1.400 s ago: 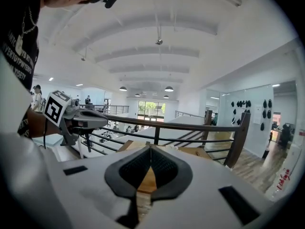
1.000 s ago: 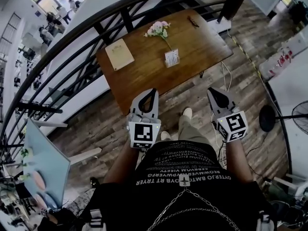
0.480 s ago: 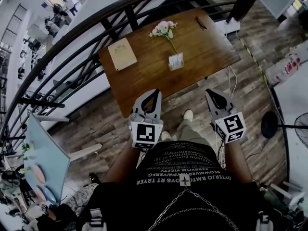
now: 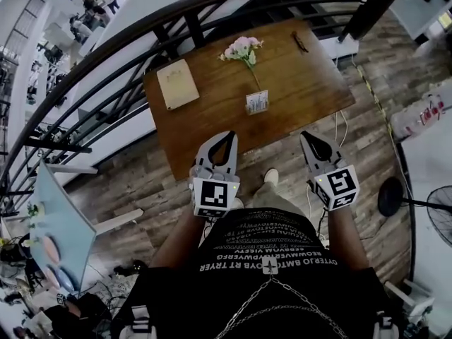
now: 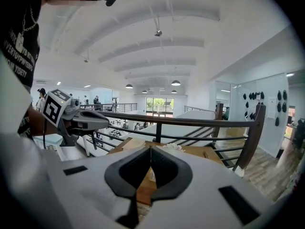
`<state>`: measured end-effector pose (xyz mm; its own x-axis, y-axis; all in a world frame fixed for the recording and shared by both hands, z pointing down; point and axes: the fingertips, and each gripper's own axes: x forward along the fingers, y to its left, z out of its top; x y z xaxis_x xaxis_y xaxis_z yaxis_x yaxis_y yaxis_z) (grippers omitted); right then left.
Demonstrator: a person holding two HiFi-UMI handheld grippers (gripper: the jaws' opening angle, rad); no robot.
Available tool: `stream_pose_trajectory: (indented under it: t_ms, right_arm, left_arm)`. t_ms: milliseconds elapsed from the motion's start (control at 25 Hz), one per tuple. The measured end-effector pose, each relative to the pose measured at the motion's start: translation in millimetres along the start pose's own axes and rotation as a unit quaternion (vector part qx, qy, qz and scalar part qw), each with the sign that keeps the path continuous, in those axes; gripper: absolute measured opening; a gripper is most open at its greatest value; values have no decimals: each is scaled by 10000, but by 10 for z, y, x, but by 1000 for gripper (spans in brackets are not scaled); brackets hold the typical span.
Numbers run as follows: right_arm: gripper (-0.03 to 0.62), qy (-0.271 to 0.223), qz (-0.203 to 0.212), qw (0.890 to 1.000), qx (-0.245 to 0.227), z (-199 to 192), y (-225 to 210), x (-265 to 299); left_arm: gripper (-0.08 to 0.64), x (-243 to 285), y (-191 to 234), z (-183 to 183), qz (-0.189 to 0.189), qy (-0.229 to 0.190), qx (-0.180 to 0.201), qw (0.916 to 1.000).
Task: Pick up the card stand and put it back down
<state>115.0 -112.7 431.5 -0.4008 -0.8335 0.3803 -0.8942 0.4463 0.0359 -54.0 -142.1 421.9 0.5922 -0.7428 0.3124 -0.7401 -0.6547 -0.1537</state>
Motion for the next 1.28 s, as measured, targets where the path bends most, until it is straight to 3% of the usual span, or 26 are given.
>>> stream_pose_trajectory:
  t_ms: [440, 640, 1080, 1280]
  right_arm:
    - [15, -164, 268, 9995, -58, 138, -568, 317]
    - [15, -131, 381, 9992, -69, 138, -879, 428]
    - [17, 284, 843, 9960, 39, -282, -1363, 748]
    - [17, 630, 1052, 9924, 56, -597, -1392, 980]
  left_arm:
    - [25, 460, 96, 220, 428, 144, 102, 9989]
    - [25, 675, 63, 283, 547, 104, -41, 9984]
    - [25, 1052, 30, 429, 1013, 133, -161, 9946]
    - [25, 1089, 41, 305, 1098, 357, -225, 9931]
